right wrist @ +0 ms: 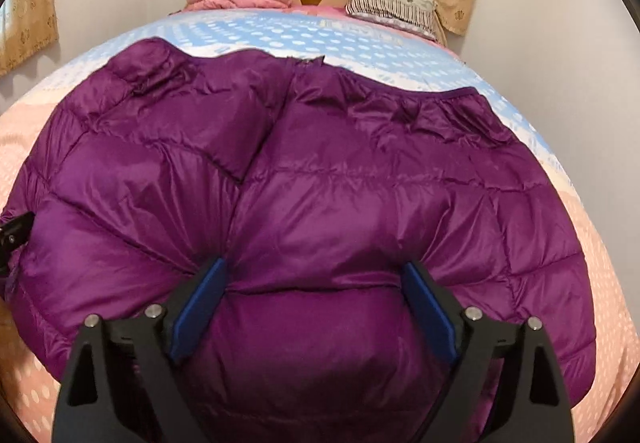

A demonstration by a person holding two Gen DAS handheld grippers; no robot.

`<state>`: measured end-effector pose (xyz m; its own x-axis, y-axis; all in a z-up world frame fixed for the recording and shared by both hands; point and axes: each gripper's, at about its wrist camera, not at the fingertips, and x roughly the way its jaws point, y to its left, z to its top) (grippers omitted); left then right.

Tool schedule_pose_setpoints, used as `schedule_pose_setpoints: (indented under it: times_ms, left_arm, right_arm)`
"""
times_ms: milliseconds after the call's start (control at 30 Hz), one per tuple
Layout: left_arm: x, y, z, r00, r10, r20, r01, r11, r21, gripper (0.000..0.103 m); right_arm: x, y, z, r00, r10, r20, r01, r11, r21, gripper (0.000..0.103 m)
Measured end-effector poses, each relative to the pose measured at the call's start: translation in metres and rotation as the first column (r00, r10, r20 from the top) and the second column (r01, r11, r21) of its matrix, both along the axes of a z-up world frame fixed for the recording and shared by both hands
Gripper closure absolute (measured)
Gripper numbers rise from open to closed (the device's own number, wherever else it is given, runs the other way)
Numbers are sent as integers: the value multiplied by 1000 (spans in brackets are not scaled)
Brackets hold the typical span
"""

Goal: Fold large clothes

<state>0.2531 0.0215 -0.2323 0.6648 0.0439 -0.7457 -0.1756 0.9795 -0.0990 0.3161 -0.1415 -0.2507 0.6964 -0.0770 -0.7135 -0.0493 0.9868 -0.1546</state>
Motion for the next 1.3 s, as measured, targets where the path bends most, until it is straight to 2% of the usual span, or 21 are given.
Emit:
schedule_pose_setpoints:
  times_ms: [100, 167, 200, 267, 400, 567, 733, 867, 967, 1033, 1167, 1267, 1300]
  left_arm:
    - [1, -7, 2, 999, -33, 8, 34, 999, -32, 64]
    - [-2, -12, 6, 998, -51, 21, 52, 998, -19, 85]
    - [-3, -16, 8, 998, -56, 27, 56, 998, -7, 92]
    - [-7, -21, 16, 998, -48, 48, 46, 998, 41, 95]
    - [-14, -19, 31, 994, -39, 97, 32, 997, 77, 97]
    - [-34, -1, 48, 991, -29, 130, 23, 999, 46, 97]
    - [-61, 30, 70, 985, 5, 172, -21, 995, 94, 98]
    - [-68, 39, 93, 977, 17, 212, -49, 988, 144, 98]
    - [-73, 24, 117, 963, -23, 268, -28, 982, 185, 98]
    - [-73, -1, 135, 949, -77, 306, 4, 973, 231, 98]
    - [-69, -65, 162, 912, -208, 353, 95, 945, 312, 98]
    - [-64, -128, 171, 870, -339, 358, 191, 901, 390, 98]
    - [-62, -156, 168, 850, -392, 351, 225, 874, 430, 98]
  right_arm:
    - [4, 1, -1, 1000, -2, -5, 2, 1000, -1, 9]
    - [5, 1, 0, 1000, -4, -6, 4, 1000, -5, 9]
    - [5, 2, 0, 1000, -6, -5, 6, 1000, -9, 9]
    - [5, 3, 1, 1000, -10, -7, 10, 1000, -13, 9]
    - [0, 12, -1, 1000, -29, -7, 29, 999, -32, 9]
    - [-13, 30, -1, 999, -34, 1, 34, 999, -36, 9]
    - [-31, 70, 0, 998, 54, 17, -54, 998, -26, 10]
    - [-39, 68, 15, 991, 137, 6, -137, 987, 83, 9]
    - [-58, 31, 44, 988, 134, 78, -142, 984, 111, 9]
    - [-71, -4, 59, 988, 94, 120, -109, 987, 122, 5]
    - [-92, -104, 70, 985, -81, 150, 63, 990, 125, 4]
    - [-103, -170, 64, 964, -223, 142, 206, 970, 125, 4]
    - [-109, -195, 59, 954, -272, 127, 253, 956, 148, 4]
